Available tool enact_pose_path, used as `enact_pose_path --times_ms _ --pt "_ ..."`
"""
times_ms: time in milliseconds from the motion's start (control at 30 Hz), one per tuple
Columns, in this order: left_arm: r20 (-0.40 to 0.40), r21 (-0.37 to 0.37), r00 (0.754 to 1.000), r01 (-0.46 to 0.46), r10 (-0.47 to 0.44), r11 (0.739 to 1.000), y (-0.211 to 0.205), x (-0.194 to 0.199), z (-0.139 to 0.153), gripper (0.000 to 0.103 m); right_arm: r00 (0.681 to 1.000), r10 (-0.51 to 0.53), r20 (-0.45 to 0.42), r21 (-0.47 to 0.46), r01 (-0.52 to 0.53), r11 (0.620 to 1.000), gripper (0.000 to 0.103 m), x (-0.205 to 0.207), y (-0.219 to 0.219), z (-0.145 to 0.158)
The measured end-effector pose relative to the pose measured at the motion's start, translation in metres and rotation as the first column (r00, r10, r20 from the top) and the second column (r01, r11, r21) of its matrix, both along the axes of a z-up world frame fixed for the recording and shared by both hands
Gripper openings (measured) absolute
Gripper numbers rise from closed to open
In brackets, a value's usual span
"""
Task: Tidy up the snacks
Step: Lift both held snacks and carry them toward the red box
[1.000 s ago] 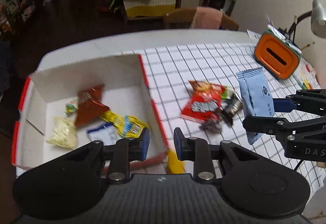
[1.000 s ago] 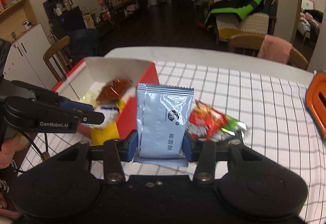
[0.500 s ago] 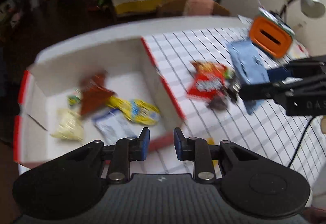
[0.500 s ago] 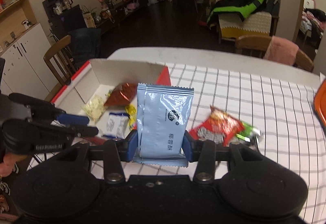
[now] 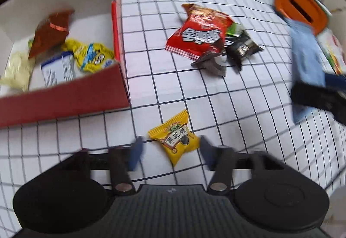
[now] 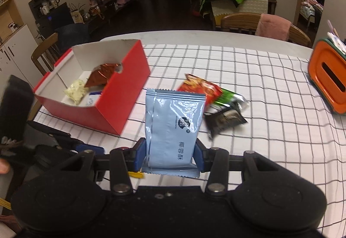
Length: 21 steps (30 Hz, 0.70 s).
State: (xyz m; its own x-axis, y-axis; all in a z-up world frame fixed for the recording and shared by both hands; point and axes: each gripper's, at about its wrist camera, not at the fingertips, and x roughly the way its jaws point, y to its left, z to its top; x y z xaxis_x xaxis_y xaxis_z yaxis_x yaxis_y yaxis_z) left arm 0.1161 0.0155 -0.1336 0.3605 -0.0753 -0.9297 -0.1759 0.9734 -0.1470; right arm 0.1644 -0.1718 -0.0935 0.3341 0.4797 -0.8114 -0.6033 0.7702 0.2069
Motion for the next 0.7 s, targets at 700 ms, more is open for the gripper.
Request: enact_pose_path --times_ms 700 --pt "-0.078 0.109 0.975 -0.201 0.21 0.973 -0.017 0.019 -0.033 0.037 0.999 0.021 -0.024 0.011 -0.021 1.0 0.044 0.012 -0.039 -0.018"
